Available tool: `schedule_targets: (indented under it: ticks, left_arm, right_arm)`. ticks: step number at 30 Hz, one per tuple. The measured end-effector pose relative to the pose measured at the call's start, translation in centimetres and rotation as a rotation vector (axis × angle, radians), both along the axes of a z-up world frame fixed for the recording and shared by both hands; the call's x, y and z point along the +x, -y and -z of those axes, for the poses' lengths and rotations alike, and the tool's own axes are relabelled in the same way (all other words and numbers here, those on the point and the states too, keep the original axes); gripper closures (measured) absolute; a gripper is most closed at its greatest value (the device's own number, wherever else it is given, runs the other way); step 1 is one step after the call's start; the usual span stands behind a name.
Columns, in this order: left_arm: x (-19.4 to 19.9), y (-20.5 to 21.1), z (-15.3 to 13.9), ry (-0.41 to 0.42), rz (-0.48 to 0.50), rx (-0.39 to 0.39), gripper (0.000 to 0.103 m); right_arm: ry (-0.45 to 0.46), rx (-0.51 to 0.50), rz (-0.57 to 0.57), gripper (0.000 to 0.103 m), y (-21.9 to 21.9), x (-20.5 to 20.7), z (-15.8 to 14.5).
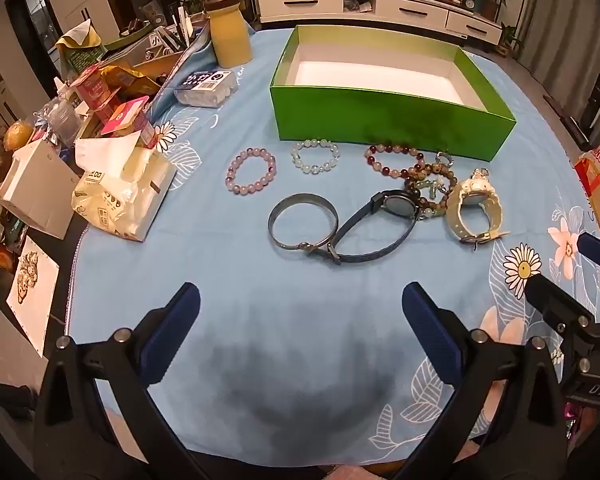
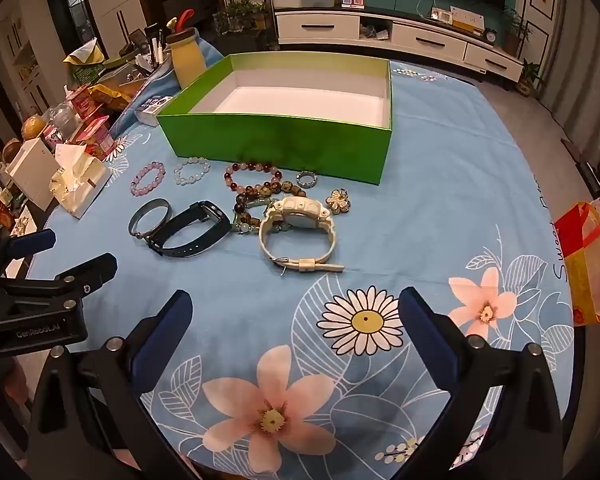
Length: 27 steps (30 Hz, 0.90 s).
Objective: Organize jewelry
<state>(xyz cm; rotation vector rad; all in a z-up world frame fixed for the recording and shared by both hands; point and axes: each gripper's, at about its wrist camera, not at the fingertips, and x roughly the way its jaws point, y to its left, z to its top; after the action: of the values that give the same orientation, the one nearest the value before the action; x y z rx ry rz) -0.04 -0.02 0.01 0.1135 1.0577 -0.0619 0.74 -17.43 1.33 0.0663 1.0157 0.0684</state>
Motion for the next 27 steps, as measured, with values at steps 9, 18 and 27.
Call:
schedule_targets:
  ticks: [9,18,27]
  left_arm:
    - [-0.6,-0.2,0.7,-0.001,-0.006,0.003,0.002]
    - [0.2,0.0,0.9,-0.016,-0.003,0.007,0.002]
    - [0.2,0.1,0.8,-0.008,-0.005,0.005,0.002]
  right_arm:
    - [-0.002,-0.009,0.008,0.001,-0.2,0.1,0.0]
    - [-0.006,-0.015,0.021,0.001,0.2,0.0,0.1]
    - [0.001,-0.018,0.022,0.001,0.1,-0.1,-0.2]
